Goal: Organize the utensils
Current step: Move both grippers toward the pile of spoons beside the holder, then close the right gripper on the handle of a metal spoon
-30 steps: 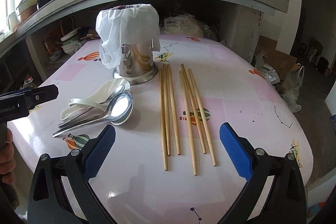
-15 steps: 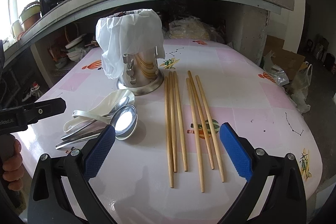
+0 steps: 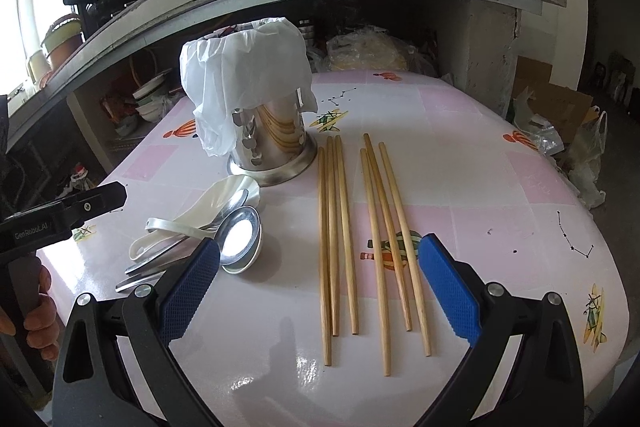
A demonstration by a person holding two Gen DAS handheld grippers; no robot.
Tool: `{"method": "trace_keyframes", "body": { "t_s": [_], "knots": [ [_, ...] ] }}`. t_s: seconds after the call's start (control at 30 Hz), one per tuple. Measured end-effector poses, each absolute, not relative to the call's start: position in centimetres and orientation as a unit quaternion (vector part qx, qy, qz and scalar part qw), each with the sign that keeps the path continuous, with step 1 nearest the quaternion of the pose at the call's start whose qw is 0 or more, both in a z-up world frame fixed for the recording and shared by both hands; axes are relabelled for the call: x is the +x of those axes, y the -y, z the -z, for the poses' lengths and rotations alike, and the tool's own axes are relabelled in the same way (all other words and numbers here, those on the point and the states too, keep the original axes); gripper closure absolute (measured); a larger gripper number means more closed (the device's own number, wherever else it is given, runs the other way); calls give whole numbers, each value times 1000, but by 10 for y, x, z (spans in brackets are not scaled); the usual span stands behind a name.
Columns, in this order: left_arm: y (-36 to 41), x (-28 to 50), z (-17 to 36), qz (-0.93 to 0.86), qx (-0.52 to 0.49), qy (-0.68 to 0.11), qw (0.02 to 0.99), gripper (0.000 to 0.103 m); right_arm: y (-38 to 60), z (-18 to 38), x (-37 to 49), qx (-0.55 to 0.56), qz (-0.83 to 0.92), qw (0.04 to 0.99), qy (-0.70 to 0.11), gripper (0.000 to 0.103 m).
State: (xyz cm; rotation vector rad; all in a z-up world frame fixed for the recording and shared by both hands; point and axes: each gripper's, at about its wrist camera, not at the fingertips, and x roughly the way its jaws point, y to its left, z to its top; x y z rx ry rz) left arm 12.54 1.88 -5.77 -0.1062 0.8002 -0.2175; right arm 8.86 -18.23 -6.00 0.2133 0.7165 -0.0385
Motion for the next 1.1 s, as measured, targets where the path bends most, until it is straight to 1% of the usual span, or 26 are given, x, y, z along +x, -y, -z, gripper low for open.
{"method": "trace_keyframes", "body": {
  "t_s": [0.2, 0.27, 0.47, 0.53, 0.57, 0.6, 0.9, 1.0, 1.1],
  "knots": [
    [-15, 128, 59, 85, -19, -383, 919, 8, 189, 63, 96, 144, -28, 924, -352, 6],
    [-15, 130, 61, 82, -11, -387, 918, 8, 187, 63, 101, 155, -51, 921, -353, 10],
    [-18, 132, 68, 81, -1, -389, 918, 8, 174, 64, 118, 184, -115, 910, -354, 29],
    [-20, 133, 70, 78, 1, -391, 917, 8, 171, 67, 127, 197, -128, 901, -365, 41],
    [-21, 133, 71, 77, 1, -392, 917, 8, 171, 68, 131, 208, -137, 895, -370, 44],
    [-23, 133, 73, 76, -1, -393, 916, 8, 170, 70, 134, 219, -147, 889, -374, 49],
    [-36, 135, 80, 75, -19, -396, 915, 8, 155, 93, 142, 238, -159, 854, -434, 66],
    [-36, 135, 81, 79, -19, -395, 915, 8, 157, 101, 146, 240, -147, 848, -449, 70],
    [-37, 135, 82, 82, -20, -394, 915, 8, 158, 104, 150, 237, -135, 848, -455, 71]
  ]
}}
